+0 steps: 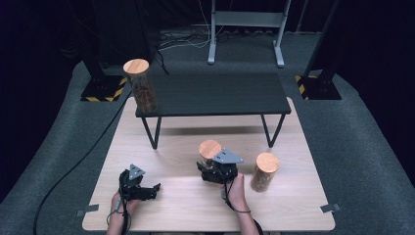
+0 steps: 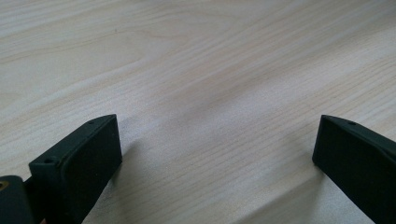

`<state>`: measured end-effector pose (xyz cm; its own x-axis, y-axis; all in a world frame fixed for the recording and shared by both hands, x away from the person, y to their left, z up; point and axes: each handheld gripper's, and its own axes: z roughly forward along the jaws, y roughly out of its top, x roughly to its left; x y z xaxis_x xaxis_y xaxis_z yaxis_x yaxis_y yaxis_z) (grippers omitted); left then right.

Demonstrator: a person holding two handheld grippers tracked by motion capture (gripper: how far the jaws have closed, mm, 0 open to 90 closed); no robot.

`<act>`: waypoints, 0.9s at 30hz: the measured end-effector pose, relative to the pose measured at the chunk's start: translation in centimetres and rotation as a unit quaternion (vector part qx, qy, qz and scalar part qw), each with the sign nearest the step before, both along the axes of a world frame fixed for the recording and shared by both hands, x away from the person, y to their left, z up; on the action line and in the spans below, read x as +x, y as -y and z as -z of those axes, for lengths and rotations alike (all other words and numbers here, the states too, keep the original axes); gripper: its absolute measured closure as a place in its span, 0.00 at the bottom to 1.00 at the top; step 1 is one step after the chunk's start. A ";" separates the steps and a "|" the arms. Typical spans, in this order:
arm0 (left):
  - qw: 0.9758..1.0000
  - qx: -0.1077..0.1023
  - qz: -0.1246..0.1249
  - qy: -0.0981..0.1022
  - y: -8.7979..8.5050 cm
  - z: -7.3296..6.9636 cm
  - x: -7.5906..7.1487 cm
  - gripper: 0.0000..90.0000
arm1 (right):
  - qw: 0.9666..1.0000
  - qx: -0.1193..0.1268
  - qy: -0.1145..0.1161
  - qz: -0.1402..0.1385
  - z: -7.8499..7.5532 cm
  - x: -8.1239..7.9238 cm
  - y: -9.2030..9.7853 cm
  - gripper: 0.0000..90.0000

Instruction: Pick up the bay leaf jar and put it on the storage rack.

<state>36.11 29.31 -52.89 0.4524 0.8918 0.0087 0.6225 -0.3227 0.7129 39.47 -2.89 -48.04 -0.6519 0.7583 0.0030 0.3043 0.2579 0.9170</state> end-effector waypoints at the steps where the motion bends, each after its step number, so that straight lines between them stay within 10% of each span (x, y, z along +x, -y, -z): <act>1: 1.000 0.000 0.000 0.000 0.0 0.0 0.0 0.01 | 1.000 0.000 0.001 0.000 -0.1 0.0 0.0 0.27; 27: 1.000 0.000 0.000 0.000 0.0 0.0 0.0 0.01 | 1.000 -0.007 0.008 0.006 -2.1 0.5 0.6 0.27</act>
